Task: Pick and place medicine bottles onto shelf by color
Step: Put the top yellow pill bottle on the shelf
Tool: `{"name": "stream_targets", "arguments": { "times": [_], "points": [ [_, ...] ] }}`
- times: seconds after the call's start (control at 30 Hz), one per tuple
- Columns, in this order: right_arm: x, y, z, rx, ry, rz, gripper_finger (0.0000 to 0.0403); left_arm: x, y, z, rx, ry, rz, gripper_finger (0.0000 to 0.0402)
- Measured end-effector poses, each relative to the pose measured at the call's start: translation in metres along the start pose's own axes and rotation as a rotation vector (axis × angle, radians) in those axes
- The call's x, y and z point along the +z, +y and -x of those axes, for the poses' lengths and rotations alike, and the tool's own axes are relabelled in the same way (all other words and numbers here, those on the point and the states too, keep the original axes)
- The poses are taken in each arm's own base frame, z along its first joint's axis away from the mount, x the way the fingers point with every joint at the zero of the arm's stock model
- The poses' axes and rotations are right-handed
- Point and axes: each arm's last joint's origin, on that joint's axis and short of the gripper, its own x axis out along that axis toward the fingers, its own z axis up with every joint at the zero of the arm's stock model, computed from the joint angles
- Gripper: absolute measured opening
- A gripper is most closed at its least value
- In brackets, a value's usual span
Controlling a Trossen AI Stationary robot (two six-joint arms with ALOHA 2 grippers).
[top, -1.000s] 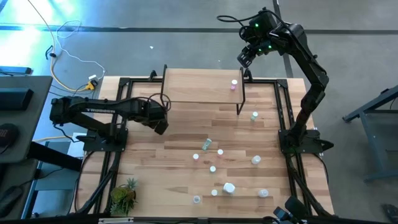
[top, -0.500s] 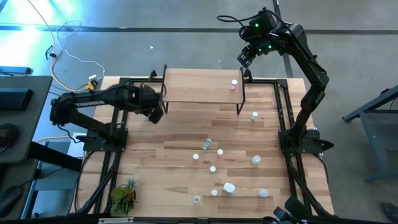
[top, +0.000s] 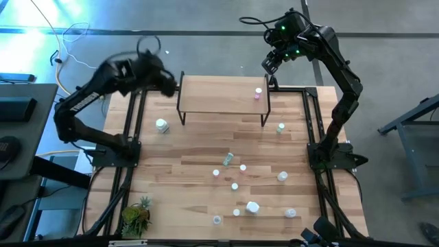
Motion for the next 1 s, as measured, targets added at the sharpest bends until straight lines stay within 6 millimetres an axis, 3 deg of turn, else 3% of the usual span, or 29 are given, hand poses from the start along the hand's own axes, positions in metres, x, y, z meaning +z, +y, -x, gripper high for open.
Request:
{"name": "stream_targets", "arguments": {
  "times": [0.2, 0.33, 0.73, 1.0],
  "points": [
    [0.0, 0.0, 0.0, 0.003, 0.0, -0.001, 0.0168, 0.039, 0.009, -0.015, -0.03, -0.045, -0.012, 0.0076],
    [0.0, 0.0, 0.0, 0.003, 0.001, -0.022, 0.0168, 0.051, 0.005, -0.035, -0.027, 0.005, -0.048, 0.0076],
    [-0.001, 0.0, 0.0, 0.003, 0.012, -0.036, 0.0168, 0.053, -0.027, -0.103, -0.108, 0.194, -0.133, 0.0076],
    [-0.001, 0.0, 0.0, 0.003, 0.012, -0.036, 0.0168, 0.049, -0.042, -0.135, -0.104, 0.275, -0.163, 0.0076]
  ]
}}
